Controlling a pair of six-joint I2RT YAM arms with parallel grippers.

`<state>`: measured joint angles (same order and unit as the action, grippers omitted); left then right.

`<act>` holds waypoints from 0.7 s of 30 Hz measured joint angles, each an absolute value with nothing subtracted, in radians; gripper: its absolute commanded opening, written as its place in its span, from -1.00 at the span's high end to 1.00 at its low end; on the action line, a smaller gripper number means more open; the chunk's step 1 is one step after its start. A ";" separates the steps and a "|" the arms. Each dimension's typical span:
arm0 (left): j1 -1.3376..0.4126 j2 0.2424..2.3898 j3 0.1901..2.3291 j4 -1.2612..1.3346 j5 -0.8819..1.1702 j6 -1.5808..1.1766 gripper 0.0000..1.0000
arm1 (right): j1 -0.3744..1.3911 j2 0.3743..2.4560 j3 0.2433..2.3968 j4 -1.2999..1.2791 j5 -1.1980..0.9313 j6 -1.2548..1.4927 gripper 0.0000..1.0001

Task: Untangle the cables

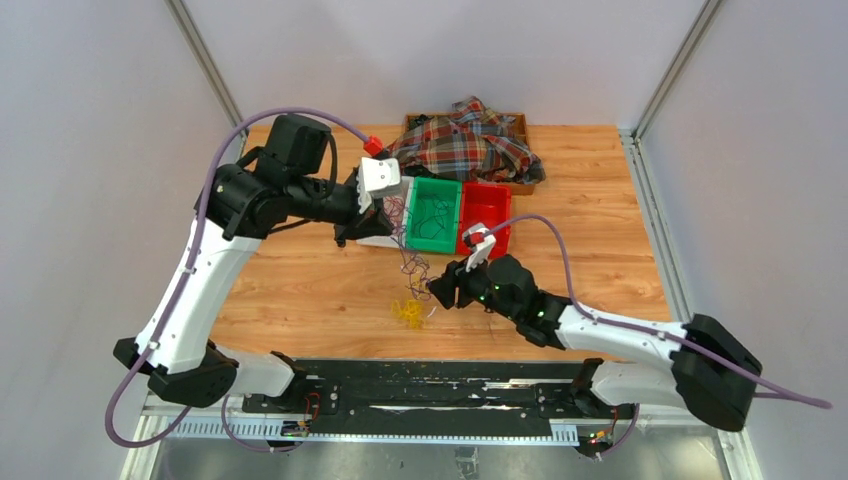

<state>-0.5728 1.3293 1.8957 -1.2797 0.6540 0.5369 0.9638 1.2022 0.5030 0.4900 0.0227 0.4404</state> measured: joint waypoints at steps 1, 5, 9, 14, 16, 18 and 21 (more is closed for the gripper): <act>-0.573 1.325 1.873 -1.281 0.644 0.544 0.99 | 0.964 1.170 0.501 0.470 0.029 0.438 -0.20; -0.573 1.320 1.794 -1.284 0.601 0.575 0.99 | 0.964 1.021 0.503 0.403 0.053 0.414 -0.41; -0.573 1.320 1.767 -1.288 0.572 0.596 0.99 | 0.964 0.951 0.543 0.366 0.039 0.370 -0.46; -0.573 1.318 1.767 -1.288 0.566 0.603 0.99 | 0.964 0.984 0.627 0.363 -0.020 0.332 -0.42; -0.573 1.318 1.767 -1.288 0.563 0.603 0.99 | 0.964 1.015 0.662 0.371 -0.048 0.324 -0.40; -0.573 1.318 1.767 -1.288 0.560 0.602 0.99 | 0.964 1.048 0.694 0.384 -0.076 0.321 -0.37; -0.574 1.318 1.767 -1.288 0.553 0.598 0.99 | 0.964 1.098 0.739 0.415 -0.116 0.319 -0.32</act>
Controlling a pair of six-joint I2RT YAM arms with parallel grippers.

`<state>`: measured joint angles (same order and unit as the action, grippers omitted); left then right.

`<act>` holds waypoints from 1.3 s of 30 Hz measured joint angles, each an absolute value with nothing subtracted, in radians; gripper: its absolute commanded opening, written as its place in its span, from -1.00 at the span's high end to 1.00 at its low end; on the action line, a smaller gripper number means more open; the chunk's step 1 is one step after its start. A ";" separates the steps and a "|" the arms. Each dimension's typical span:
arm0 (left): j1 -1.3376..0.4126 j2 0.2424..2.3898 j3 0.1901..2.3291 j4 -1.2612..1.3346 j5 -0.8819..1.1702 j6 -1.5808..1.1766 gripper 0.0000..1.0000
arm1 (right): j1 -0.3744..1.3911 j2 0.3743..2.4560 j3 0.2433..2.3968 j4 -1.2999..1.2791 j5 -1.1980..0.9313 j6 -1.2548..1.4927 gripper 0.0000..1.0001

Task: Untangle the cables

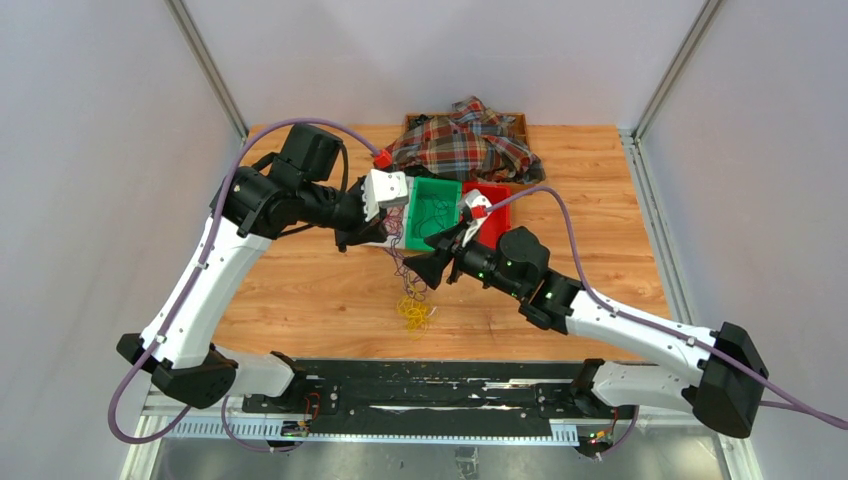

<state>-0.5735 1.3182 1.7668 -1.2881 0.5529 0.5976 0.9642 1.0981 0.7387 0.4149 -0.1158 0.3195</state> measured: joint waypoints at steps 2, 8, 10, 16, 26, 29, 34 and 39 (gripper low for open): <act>-0.574 1.318 1.767 -1.288 0.550 0.593 0.99 | 0.965 1.126 0.766 0.430 -0.139 0.319 -0.28; -0.574 1.318 1.767 -1.288 0.539 0.583 0.99 | 0.986 1.200 0.819 0.468 -0.169 0.316 -0.17; -0.574 1.318 1.767 -1.288 0.535 0.581 0.99 | 0.987 1.222 0.820 0.470 -0.168 0.316 -0.09; -0.574 1.318 1.789 -1.288 0.523 0.572 0.99 | 0.987 1.245 0.789 0.474 -0.146 0.315 0.10; -0.575 1.311 1.845 -1.289 0.529 0.543 0.99 | 0.987 1.335 0.778 0.519 -0.105 0.321 0.35; -0.575 1.308 1.862 -1.290 0.529 0.539 0.99 | 0.987 1.348 0.763 0.543 -0.090 0.334 0.58; -0.577 1.308 1.930 -1.291 0.491 0.543 0.99 | 0.987 1.344 0.687 0.583 -0.049 0.368 0.73; -0.578 1.309 2.020 -1.296 0.421 0.574 0.99 | 0.987 1.298 0.604 0.595 -0.012 0.398 0.72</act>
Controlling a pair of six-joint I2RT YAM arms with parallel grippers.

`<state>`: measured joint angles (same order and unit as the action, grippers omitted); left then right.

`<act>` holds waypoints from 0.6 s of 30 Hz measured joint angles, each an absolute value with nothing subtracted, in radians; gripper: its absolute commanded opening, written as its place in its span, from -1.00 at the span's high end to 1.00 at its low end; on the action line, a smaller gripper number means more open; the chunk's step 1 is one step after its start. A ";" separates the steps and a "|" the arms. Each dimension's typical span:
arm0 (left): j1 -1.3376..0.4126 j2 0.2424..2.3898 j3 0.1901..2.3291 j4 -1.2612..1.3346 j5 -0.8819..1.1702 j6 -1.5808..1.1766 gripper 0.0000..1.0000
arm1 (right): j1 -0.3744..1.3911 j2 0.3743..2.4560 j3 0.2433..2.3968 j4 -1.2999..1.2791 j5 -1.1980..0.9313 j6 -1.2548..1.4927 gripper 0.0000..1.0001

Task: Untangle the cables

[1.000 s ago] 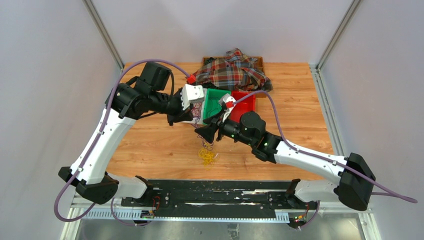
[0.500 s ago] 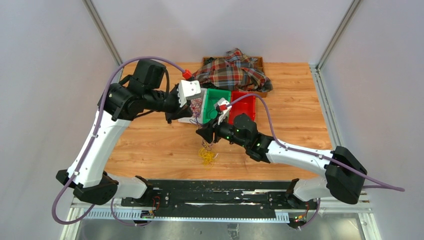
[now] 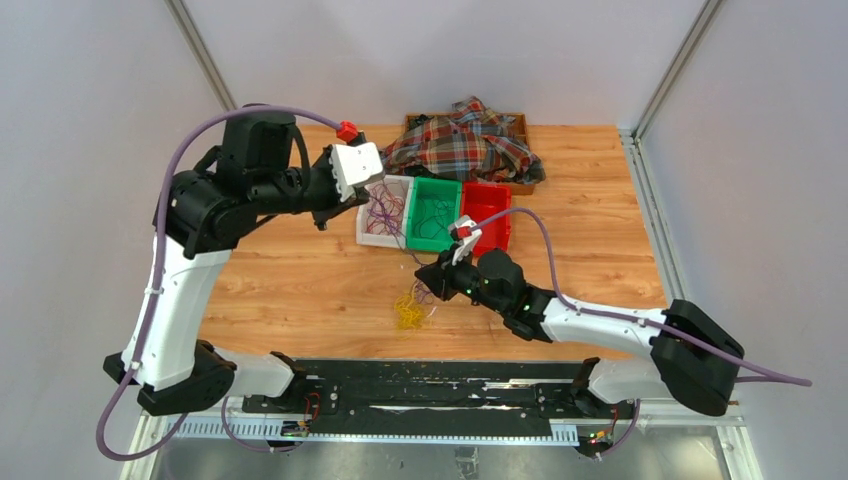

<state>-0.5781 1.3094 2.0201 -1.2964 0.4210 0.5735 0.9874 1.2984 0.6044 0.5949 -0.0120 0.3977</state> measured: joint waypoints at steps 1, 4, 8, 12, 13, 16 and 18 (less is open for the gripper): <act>-0.579 1.309 2.039 -1.297 0.400 0.582 0.99 | 0.987 1.283 0.587 0.595 -0.004 0.403 0.74; -0.579 1.309 2.070 -1.295 0.331 0.619 0.99 | 0.987 1.224 0.542 0.593 0.015 0.418 0.83; -0.579 1.298 2.041 -1.273 0.249 0.661 0.99 | 0.987 1.129 0.505 0.565 0.054 0.428 0.94; -0.579 1.265 1.943 -1.243 0.184 0.686 0.99 | 0.987 1.020 0.485 0.516 0.109 0.426 0.99; -0.579 1.249 1.901 -1.231 0.160 0.693 0.99 | 0.987 0.987 0.480 0.499 0.128 0.423 0.99; -0.579 1.216 1.816 -1.213 0.121 0.706 0.99 | 0.987 0.891 0.464 0.455 0.177 0.411 0.99; -0.579 1.190 1.753 -1.198 0.108 0.708 0.99 | 0.987 0.835 0.460 0.426 0.202 0.399 0.99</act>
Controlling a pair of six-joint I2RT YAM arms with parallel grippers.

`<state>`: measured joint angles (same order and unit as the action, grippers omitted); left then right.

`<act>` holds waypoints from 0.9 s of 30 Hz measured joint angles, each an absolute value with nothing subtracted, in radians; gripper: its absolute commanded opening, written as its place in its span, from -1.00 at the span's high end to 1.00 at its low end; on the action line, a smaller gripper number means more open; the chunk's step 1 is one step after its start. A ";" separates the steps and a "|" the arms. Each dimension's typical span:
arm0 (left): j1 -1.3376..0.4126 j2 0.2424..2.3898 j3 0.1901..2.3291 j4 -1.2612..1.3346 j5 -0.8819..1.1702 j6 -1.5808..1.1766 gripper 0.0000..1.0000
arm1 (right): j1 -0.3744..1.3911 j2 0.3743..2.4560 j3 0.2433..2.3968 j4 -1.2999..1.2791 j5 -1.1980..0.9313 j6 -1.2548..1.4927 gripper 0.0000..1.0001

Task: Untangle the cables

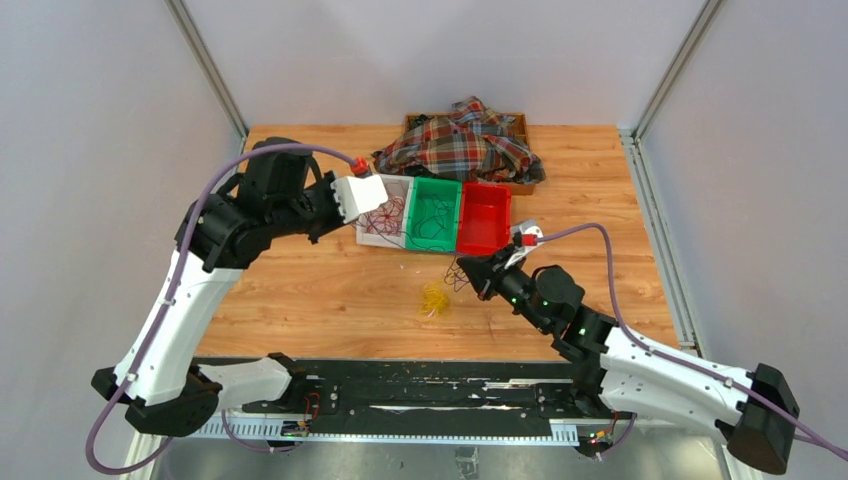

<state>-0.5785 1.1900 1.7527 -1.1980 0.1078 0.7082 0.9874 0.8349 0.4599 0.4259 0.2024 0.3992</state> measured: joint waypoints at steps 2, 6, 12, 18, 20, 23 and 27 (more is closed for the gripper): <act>-0.579 1.160 1.682 -1.187 0.099 0.708 0.99 | 0.987 0.786 0.460 0.404 0.222 0.392 0.99; -0.579 1.096 1.520 -1.175 0.110 0.706 0.95 | 0.986 0.726 0.460 0.379 0.236 0.381 0.99; -0.579 1.060 1.392 -1.174 0.186 0.659 -0.41 | 0.986 0.738 0.478 0.357 0.196 0.374 0.99; -0.579 1.037 1.359 -1.167 0.352 0.640 -0.77 | 0.986 0.792 0.517 0.335 0.131 0.373 0.99; -0.579 1.032 1.359 -1.152 0.419 0.636 -0.78 | 0.986 0.812 0.530 0.322 0.113 0.373 0.99; -0.579 1.047 1.359 -1.117 0.506 0.607 -0.88 | 0.986 0.836 0.546 0.315 0.091 0.374 0.99; -0.580 1.124 1.359 -1.047 0.632 0.534 -0.95 | 0.986 0.856 0.560 0.313 0.069 0.374 0.99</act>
